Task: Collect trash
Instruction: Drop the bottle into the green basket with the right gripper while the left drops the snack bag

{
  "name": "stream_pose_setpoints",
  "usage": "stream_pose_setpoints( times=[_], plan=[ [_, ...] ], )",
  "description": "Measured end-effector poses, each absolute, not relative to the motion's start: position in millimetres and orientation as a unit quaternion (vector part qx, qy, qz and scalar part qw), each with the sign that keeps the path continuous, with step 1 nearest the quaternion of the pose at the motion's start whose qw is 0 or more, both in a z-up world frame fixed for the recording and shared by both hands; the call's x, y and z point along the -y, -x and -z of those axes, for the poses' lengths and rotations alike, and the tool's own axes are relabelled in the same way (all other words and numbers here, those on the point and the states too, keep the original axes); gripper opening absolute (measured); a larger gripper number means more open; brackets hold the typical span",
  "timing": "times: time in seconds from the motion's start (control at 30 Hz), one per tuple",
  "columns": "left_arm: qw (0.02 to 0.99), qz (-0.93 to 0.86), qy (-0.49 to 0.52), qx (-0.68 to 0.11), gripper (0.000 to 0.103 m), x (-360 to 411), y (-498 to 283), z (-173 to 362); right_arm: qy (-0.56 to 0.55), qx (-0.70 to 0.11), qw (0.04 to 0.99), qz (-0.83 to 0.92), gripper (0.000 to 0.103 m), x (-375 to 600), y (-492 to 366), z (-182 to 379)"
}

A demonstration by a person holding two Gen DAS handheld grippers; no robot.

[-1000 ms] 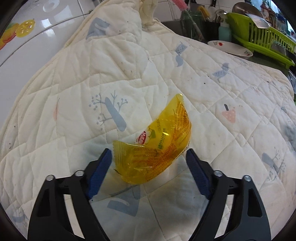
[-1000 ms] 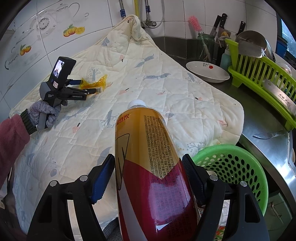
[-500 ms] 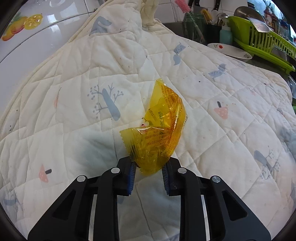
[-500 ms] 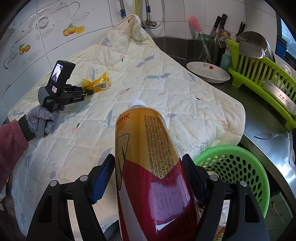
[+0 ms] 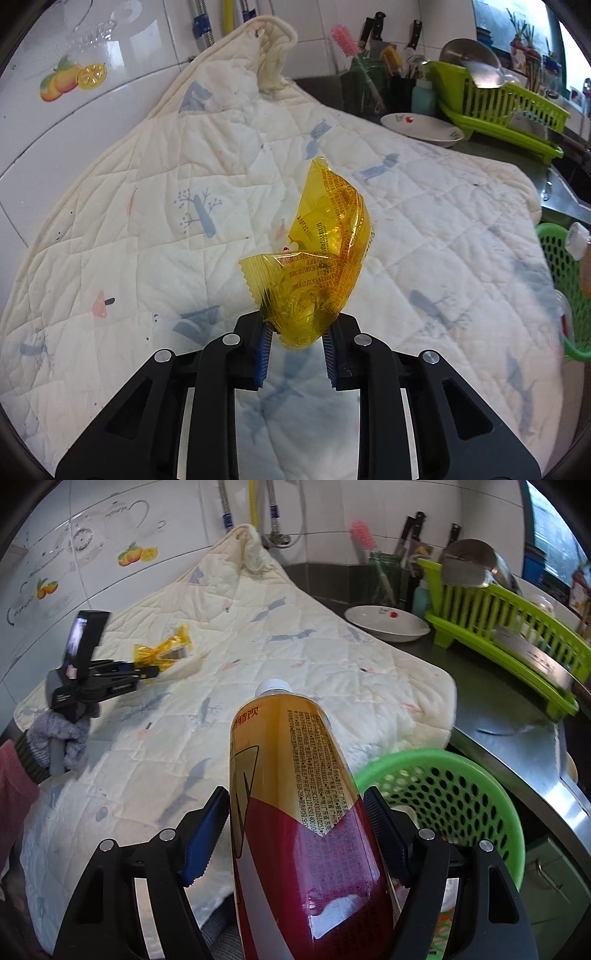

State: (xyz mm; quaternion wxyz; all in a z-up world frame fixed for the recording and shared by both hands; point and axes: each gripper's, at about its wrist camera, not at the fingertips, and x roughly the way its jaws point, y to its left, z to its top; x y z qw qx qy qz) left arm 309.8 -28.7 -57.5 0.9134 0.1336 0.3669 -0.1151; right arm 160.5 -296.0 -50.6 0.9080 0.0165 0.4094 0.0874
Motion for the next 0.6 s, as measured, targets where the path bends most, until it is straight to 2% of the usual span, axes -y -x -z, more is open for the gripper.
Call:
stream_pose_setpoints(
  times=[0.6],
  plan=[
    [0.916, 0.198, -0.116, -0.328, 0.023, 109, -218, 18, -0.060, -0.455, 0.888, 0.043, 0.072, 413, -135, 103]
  ],
)
